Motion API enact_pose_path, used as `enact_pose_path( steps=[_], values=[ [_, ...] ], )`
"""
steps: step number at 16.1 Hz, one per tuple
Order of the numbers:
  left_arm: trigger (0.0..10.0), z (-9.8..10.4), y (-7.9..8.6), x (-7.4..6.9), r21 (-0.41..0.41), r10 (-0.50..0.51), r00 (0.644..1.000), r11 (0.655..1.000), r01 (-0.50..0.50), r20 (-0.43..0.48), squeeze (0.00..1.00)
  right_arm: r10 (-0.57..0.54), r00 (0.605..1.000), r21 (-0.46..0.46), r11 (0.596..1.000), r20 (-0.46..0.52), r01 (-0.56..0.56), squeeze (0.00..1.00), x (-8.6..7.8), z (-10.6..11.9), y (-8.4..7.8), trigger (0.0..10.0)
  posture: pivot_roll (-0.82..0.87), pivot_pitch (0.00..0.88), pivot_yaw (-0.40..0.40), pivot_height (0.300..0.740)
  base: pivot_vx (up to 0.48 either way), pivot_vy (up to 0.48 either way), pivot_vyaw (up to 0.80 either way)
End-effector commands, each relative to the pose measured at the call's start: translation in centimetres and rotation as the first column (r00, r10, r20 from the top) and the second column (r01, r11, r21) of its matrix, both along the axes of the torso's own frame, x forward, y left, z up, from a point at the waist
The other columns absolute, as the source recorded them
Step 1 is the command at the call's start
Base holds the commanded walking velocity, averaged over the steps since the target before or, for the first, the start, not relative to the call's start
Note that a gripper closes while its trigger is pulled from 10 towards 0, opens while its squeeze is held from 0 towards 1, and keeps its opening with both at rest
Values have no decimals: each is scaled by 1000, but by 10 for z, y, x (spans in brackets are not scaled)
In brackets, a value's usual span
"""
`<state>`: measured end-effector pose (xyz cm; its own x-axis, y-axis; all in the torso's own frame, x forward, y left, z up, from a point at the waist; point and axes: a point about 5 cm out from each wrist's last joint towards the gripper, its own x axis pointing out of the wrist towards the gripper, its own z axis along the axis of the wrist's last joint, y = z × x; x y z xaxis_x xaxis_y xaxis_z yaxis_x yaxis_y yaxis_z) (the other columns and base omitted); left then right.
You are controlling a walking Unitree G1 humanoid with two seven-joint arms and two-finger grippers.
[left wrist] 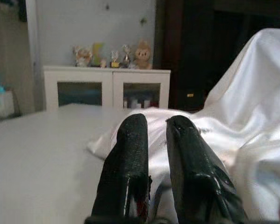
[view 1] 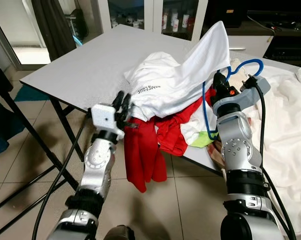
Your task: Hang hanger
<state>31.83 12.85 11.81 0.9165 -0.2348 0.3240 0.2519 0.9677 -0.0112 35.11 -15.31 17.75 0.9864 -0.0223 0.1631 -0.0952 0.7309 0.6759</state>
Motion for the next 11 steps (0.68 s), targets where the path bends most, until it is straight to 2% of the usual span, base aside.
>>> enact_pose_path(
  steps=[1, 3, 7, 11],
  values=[
    [10000, -2, -1, -4, 18, -20, 1000, 1000, 20, -5, 0, -8, 1000, 5, 1000, 1, 8, 0, 1, 0, 0, 10000, 157, 0, 17, 740, 0, 0, 0],
    [10000, -8, -1, -9, 47, -35, 999, 998, 36, -21, 0, -11, 1000, 8, 1000, 1, 11, 0, 2, 0, -1, 10000, 157, 0, 17, 740, 0, 0, 0],
    [10000, -16, 2, -21, 41, -35, 998, 998, 37, -57, 0, -8, 1000, 10, 1000, -11, 8, 0, 1, -3, -1, 10000, 165, 0, 11, 740, 0, 0, 0],
    [10000, -22, -3, -32, 67, -42, 996, 997, 47, -75, 0, 5, 1000, -41, 999, -1, -5, 0, -1, -4, -1, 10000, 167, 0, 5, 740, 0, 0, 0]
  ],
)
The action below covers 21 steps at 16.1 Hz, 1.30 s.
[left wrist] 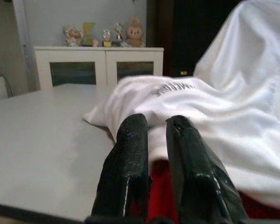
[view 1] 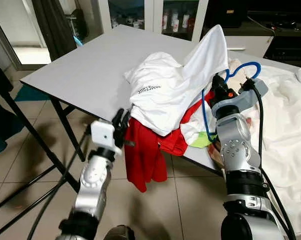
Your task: Hang hanger
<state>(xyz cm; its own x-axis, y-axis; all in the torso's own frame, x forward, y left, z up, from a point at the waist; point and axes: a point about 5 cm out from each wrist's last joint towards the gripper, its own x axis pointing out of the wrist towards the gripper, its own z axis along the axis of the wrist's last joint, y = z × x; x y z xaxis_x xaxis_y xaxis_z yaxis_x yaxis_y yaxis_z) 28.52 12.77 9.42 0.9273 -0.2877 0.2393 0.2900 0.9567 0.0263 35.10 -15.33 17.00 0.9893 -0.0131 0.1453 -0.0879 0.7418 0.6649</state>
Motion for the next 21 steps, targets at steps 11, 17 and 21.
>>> enact_pose_path(
  steps=[11, 17, 21],
  values=[
    [10000, 61, -8, 35, 121, -34, 977, 993, 8, 213, 0, 161, 979, -297, 947, 126, -118, 0, -16, 9, 19, 10000, 150, 0, 4, 740, 0, 0, 0],
    [10000, 76, -24, 47, 236, -141, 952, 969, 76, 273, 0, 265, 952, -431, 885, 156, -176, 0, -27, 8, 33, 10000, 137, 0, 7, 740, 0, 0, 0],
    [10000, 55, -22, 42, 116, -82, 978, 991, 61, 190, 0, 256, 956, -425, 889, 143, -174, 0, -26, 6, 31, 10000, 146, 0, -4, 740, 0, 0, 0]
  ],
)
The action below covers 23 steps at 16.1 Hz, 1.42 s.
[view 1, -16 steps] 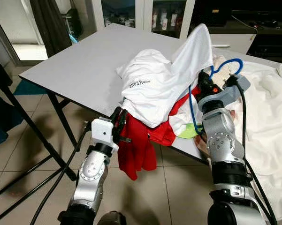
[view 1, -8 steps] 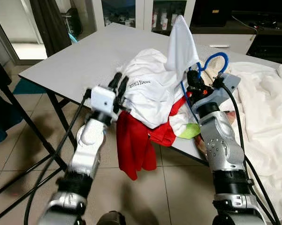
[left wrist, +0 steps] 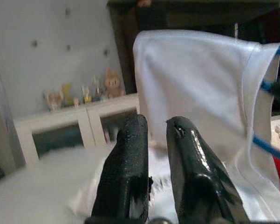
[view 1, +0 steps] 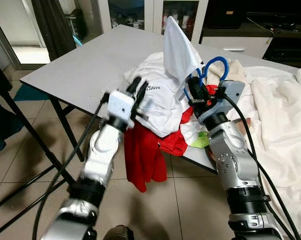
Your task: Hang hanger
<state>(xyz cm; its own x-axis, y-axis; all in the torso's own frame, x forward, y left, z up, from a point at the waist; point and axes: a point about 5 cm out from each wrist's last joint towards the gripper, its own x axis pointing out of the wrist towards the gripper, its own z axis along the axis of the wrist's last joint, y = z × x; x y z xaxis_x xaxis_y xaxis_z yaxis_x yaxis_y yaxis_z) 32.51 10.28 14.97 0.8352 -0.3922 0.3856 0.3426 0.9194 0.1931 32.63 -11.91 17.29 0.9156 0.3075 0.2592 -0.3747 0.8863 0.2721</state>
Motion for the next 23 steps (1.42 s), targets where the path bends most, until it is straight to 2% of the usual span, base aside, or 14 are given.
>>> enact_pose_path(
  steps=[1, 4, 8, 14, 17, 23],
  values=[
    [10000, -6, 5, -1, -29, 22, 999, 999, -23, -41, 0, -11, 1000, -1, 1000, 15, 11, 0, -2, 2, -4, 10000, 150, 0, -8, 740, 0, 0, 0],
    [10000, -18, 11, -7, -74, 56, 994, 995, -64, -97, 0, -20, 1000, -12, 1000, 1, 20, 0, -1, -2, -5, 10000, 155, 0, -15, 740, 0, 0, 0],
    [10000, -22, 16, -11, -140, 91, 987, 984, -110, -135, 0, -42, 999, -19, 999, -14, 42, 0, -2, -7, -6, 10000, 181, 0, -29, 740, 0, 0, 0],
    [10000, -20, 15, -12, -111, 81, 989, 989, -95, -128, 0, -50, 999, -13, 999, 6, 50, 0, -3, -2, -8, 10000, 175, 0, -20, 740, 0, 0, 0],
    [10000, -18, 12, -11, -109, 72, 990, 990, -86, -125, 0, -47, 998, 52, 998, 42, 45, 0, -4, 11, -7, 10000, 172, 0, -17, 740, 0, 0, 0],
    [10000, -18, 8, -12, -106, 67, 990, 991, -80, -121, 0, -36, 998, 41, 999, 58, 34, 0, -4, 14, -6, 10000, 178, 0, -24, 740, 0, 0, 0]
  ],
)
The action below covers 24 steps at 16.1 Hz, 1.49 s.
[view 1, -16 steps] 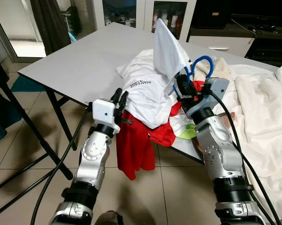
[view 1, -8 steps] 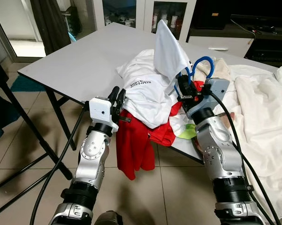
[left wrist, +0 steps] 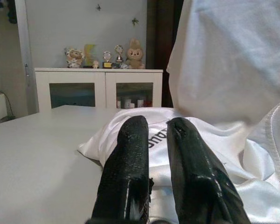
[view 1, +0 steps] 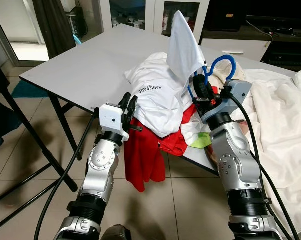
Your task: Hang hanger
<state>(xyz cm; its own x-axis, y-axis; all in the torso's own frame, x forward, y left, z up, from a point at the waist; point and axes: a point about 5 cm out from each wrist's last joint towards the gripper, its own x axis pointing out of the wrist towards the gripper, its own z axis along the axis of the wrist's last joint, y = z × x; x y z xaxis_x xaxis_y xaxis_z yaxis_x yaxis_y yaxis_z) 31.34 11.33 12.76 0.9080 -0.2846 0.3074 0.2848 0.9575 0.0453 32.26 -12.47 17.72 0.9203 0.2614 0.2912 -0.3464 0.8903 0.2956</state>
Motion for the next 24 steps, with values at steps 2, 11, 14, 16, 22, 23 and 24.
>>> enact_pose_path(
  steps=[2, 11, 14, 16, 22, 23, 24],
  values=[
    [10000, 5, -3, 0, 1, -5, 1000, 1000, 5, 17, 0, -5, 1000, 1, 1000, 29, 5, 0, 1, 9, -2, 10000, 181, 0, -27, 740, 0, 0, 0],
    [10000, -1, -9, -7, -20, -19, 1000, 1000, 19, -13, 0, -40, 999, -21, 999, 4, 40, 0, -1, 0, -5, 10000, 182, 0, -23, 740, 0, 0, 0],
    [10000, 0, -8, -6, -17, -22, 1000, 1000, 22, -10, 0, -43, 999, -19, 999, 6, 43, 0, -1, 0, -5, 10000, 183, 0, -16, 740, 0, 0, 0],
    [10000, 1, -4, -6, 2, -30, 999, 1000, 30, -10, 0, -49, 999, -5, 999, 14, 49, 0, -1, 0, 0, 10000, 200, 0, 4, 740, 0, 0, 0],
    [10000, 7, -6, -1, 5, -36, 999, 999, 36, 7, 0, -57, 998, -1, 998, 16, 57, 0, 0, -1, -2, 10000, 213, 0, 9, 740, 0, 0, 0],
    [10000, 4, -6, -5, 5, -37, 999, 999, 37, 2, 0, -61, 998, -1, 998, 15, 61, 0, -1, -2, -2, 10000, 231, 2, -15, 740, 0, 0, 0],
    [10000, 4, -6, -6, 6, -37, 999, 999, 37, 1, 0, -62, 998, 0, 998, 15, 62, 0, -2, -2, -2, 10000, 231, 2, -15, 740, 0, 0, 0]
  ],
)
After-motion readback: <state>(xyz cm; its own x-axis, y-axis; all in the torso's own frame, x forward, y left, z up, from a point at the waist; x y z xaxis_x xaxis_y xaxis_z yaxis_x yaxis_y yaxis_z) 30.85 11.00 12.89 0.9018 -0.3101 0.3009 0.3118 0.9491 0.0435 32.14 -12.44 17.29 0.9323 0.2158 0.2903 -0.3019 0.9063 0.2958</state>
